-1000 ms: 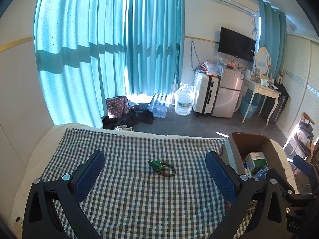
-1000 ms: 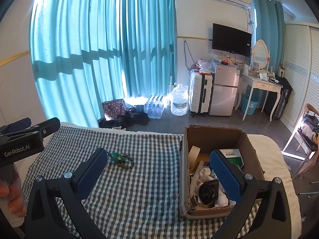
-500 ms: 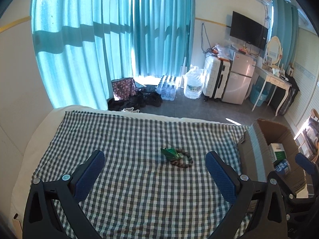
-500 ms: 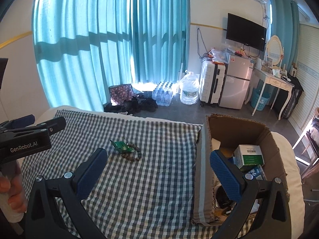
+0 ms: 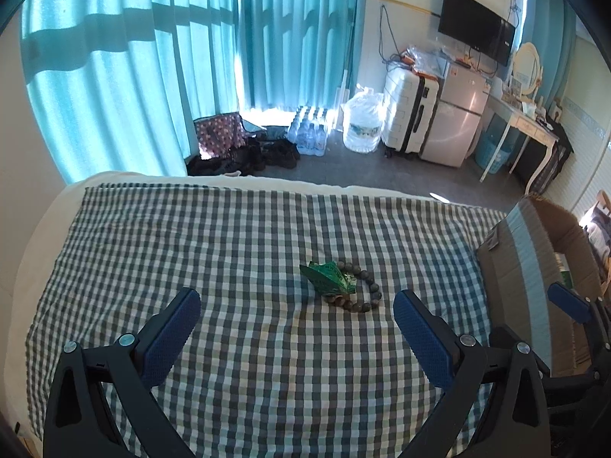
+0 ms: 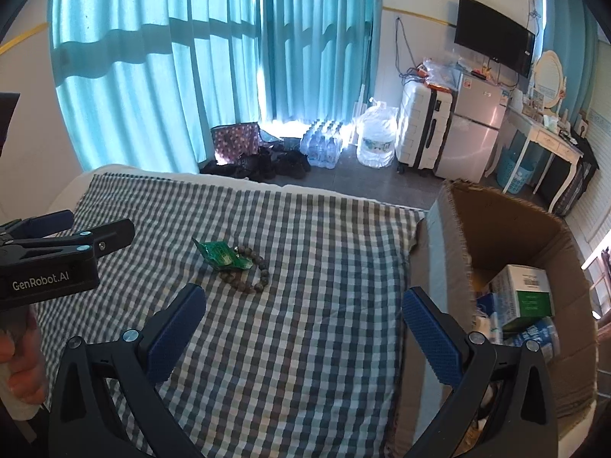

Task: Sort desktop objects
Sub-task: 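Move both open tools back over the green packet and bead bracelet, then grasp the green packet with the left tool while the right tool grasps the bead bracelet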

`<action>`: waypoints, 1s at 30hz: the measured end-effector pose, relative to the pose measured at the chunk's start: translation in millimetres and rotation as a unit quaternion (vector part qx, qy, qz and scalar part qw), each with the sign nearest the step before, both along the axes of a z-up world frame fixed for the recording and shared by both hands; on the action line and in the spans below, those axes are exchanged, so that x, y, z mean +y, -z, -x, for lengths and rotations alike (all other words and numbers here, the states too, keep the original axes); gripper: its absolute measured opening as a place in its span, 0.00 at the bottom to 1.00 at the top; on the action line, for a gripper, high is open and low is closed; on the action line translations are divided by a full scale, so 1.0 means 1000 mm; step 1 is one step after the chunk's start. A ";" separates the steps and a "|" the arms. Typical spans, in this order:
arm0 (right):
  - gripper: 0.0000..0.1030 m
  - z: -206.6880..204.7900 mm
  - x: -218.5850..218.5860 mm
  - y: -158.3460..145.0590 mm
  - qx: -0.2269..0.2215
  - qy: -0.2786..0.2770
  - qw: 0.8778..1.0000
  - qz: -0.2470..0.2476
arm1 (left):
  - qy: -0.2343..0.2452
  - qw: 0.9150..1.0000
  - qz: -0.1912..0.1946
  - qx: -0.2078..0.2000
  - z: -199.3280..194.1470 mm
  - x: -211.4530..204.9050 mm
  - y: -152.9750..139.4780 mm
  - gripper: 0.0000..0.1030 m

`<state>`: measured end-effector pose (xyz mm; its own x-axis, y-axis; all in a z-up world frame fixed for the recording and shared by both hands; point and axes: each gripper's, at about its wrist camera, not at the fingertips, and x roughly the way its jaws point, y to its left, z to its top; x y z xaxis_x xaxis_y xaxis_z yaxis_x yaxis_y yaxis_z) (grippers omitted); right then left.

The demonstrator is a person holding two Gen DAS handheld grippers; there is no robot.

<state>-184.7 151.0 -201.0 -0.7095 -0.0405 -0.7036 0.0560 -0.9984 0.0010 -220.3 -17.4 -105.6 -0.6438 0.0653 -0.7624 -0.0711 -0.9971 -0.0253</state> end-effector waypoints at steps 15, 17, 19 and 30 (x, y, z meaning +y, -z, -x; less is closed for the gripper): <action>1.00 0.066 -0.013 0.084 -0.067 -0.012 0.998 0.007 | 0.009 0.999 -0.015 -0.049 0.068 0.006 0.077 1.00; 1.00 0.073 -0.012 0.091 -0.071 -0.010 0.997 0.013 | 0.011 0.998 -0.018 -0.055 0.076 0.009 0.087 1.00; 0.98 0.080 -0.012 0.097 -0.074 -0.008 0.997 0.016 | 0.013 0.998 -0.020 -0.058 0.082 0.010 0.093 1.00; 0.89 0.111 -0.016 0.137 -0.096 -0.011 0.995 0.022 | 0.026 0.997 -0.030 -0.071 0.101 0.005 0.140 0.91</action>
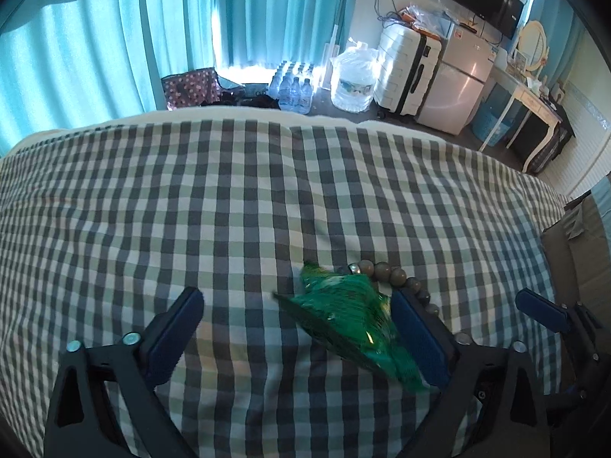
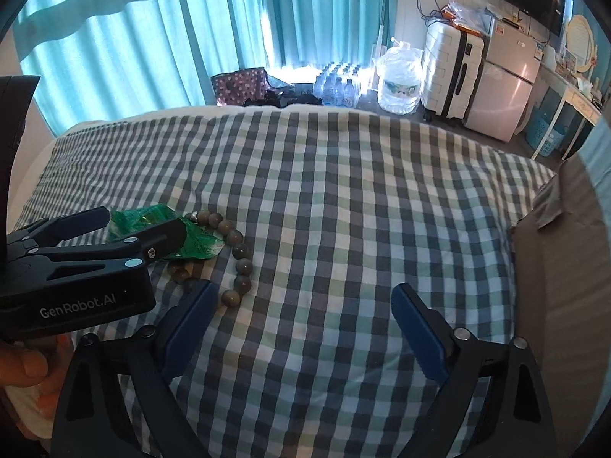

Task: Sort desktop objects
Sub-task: 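Grasp the green packet with the left tool while the right tool grasps the bead bracelet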

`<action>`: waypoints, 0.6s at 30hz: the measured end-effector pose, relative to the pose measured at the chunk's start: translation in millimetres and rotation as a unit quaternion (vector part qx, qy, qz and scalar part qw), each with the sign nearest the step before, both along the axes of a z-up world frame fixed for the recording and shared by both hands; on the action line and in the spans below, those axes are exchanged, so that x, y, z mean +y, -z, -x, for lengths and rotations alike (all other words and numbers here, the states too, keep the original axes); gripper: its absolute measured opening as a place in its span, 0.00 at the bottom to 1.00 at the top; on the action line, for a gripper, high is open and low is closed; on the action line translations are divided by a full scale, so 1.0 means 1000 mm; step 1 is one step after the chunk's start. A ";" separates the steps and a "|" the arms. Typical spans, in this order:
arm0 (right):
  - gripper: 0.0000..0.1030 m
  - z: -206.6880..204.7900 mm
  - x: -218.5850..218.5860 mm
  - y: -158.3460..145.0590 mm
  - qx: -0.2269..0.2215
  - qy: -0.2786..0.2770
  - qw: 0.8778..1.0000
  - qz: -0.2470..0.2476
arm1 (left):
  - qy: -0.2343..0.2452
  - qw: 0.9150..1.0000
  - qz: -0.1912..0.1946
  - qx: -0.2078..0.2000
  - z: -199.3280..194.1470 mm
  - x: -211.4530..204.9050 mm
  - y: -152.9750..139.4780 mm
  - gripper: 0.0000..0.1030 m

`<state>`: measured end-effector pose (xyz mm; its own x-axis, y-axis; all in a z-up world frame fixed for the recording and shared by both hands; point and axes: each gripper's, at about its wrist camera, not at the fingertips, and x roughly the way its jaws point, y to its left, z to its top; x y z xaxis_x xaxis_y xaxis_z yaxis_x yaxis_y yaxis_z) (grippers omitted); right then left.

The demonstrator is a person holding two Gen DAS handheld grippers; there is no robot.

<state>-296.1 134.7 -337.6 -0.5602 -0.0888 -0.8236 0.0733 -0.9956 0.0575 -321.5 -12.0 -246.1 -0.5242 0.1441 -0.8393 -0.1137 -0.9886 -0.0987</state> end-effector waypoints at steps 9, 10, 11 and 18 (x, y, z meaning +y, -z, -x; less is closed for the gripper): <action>0.87 0.007 -0.012 0.015 0.002 -0.011 1.000 -0.022 | 0.013 1.000 -0.021 0.017 -0.005 -0.002 -0.003 0.35; 0.87 0.008 -0.012 0.015 0.005 -0.010 1.000 -0.019 | 0.008 1.000 -0.022 0.020 -0.007 -0.004 -0.006 0.35; 0.87 0.008 -0.013 0.013 0.007 -0.010 1.000 -0.017 | 0.005 0.999 -0.022 0.022 -0.007 -0.004 -0.008 0.35; 0.72 0.010 -0.032 0.011 0.010 -0.029 0.999 -0.013 | -0.017 0.999 -0.023 0.041 -0.006 -0.017 -0.028 0.34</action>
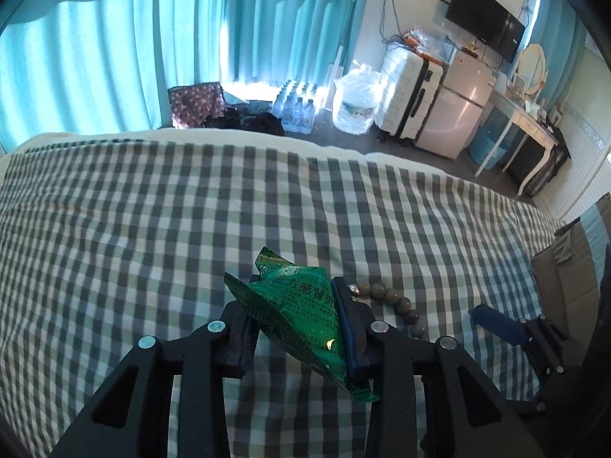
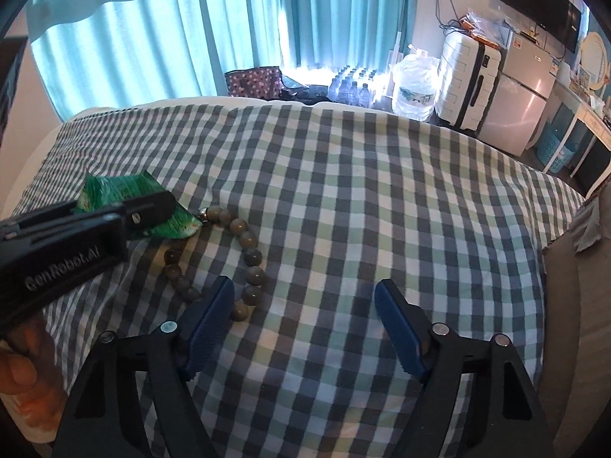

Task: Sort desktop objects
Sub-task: 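Grasp the green packet with the left tool while the right tool grasps the bead bracelet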

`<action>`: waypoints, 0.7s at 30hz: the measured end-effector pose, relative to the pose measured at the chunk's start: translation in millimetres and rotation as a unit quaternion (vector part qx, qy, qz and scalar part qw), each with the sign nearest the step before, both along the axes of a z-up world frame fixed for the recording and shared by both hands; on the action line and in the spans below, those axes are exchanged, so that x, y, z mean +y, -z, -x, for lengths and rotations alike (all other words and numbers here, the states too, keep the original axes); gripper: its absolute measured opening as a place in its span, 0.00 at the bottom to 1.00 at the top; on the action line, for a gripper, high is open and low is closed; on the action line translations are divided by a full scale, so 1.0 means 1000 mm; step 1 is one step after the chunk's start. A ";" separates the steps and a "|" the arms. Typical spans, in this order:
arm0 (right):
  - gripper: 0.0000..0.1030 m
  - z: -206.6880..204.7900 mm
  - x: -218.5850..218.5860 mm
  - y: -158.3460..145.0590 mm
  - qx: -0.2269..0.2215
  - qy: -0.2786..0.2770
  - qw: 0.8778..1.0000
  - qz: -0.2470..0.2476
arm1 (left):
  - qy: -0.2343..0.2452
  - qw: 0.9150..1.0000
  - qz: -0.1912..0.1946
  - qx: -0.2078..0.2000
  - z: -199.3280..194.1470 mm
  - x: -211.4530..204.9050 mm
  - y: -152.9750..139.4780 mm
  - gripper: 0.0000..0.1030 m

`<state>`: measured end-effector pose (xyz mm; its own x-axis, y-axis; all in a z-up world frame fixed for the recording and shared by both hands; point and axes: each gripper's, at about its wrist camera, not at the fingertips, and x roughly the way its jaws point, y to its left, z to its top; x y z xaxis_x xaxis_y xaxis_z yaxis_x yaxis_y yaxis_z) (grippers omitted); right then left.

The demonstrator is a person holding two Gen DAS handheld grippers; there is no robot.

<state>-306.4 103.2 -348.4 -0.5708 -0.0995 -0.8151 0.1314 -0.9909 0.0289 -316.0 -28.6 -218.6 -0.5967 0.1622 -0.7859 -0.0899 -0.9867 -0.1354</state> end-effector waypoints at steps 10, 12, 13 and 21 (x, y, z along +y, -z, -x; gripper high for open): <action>0.58 -0.001 -0.034 0.009 -0.010 -0.028 0.999 -0.024 | -0.016 1.000 -0.003 0.005 0.004 -0.014 -0.004 0.35; 0.58 -0.005 -0.041 0.014 -0.004 -0.027 0.999 -0.041 | -0.021 1.000 -0.006 0.003 0.005 -0.017 -0.004 0.35; 0.58 -0.007 -0.042 0.015 0.000 -0.025 0.999 -0.043 | -0.022 1.000 -0.005 0.004 0.007 -0.019 -0.004 0.35; 0.11 -0.012 -0.032 0.010 -0.004 -0.003 0.998 -0.070 | -0.024 1.000 -0.004 0.008 0.007 -0.019 -0.008 0.35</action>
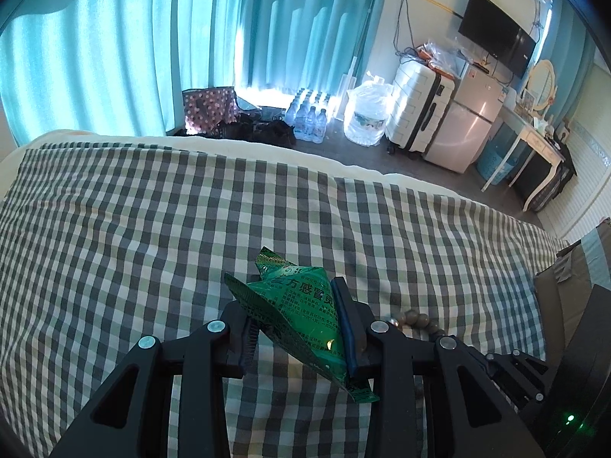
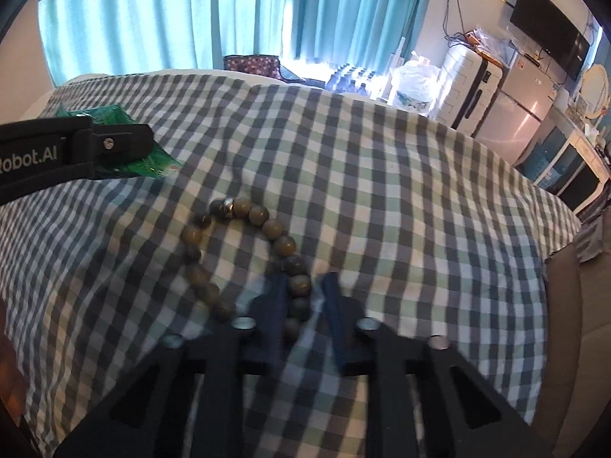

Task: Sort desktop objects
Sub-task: 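Grasp the green packet with the left tool while the right tool grasps the bead bracelet, then lift the packet and bracelet and carry them over the cardboard box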

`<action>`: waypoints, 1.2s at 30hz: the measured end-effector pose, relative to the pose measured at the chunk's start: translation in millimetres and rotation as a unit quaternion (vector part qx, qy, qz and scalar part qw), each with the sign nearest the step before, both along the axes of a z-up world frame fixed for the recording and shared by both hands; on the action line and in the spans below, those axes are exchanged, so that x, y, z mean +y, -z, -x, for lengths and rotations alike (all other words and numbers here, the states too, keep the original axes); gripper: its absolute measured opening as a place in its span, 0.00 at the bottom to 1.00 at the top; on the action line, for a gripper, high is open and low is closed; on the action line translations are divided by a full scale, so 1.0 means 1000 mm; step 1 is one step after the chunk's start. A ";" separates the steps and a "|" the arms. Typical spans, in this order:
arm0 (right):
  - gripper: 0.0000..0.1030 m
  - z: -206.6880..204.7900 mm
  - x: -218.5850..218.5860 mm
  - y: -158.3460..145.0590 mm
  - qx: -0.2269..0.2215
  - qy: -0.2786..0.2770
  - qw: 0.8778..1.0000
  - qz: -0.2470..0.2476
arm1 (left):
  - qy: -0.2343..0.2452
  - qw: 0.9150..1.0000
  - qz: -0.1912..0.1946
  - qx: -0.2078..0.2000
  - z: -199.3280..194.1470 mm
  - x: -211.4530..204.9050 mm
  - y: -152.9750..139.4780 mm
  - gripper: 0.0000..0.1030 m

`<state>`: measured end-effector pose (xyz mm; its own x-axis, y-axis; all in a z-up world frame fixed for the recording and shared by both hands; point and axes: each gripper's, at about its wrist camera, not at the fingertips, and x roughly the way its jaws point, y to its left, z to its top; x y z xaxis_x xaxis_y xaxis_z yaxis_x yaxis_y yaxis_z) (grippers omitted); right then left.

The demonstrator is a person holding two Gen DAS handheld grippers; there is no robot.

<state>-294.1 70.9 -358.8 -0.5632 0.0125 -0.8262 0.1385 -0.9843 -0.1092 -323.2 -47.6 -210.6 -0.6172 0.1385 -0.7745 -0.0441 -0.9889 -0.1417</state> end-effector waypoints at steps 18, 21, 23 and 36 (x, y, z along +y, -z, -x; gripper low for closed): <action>0.11 -0.026 0.035 -0.083 0.060 0.037 0.997 0.019 | 0.012 0.997 0.046 0.065 -0.042 0.017 -0.068 0.35; 0.11 -0.036 0.035 -0.103 0.074 0.033 0.996 0.029 | 0.008 0.996 0.052 0.073 -0.057 0.013 -0.083 0.35; 0.11 -0.047 0.033 -0.115 0.083 0.031 0.996 0.030 | 0.004 0.996 0.051 0.078 -0.067 0.010 -0.093 0.35; 0.11 -0.122 0.036 -0.199 0.148 0.032 0.988 0.042 | 0.007 0.992 0.050 0.117 -0.144 0.010 -0.164 0.35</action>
<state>-172.0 106.8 -159.4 -0.7802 -0.0050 -0.6255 0.0490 -0.9974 -0.0531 -179.7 -37.5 -46.8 -0.7807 0.0779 -0.6200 -0.0782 -0.9966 -0.0268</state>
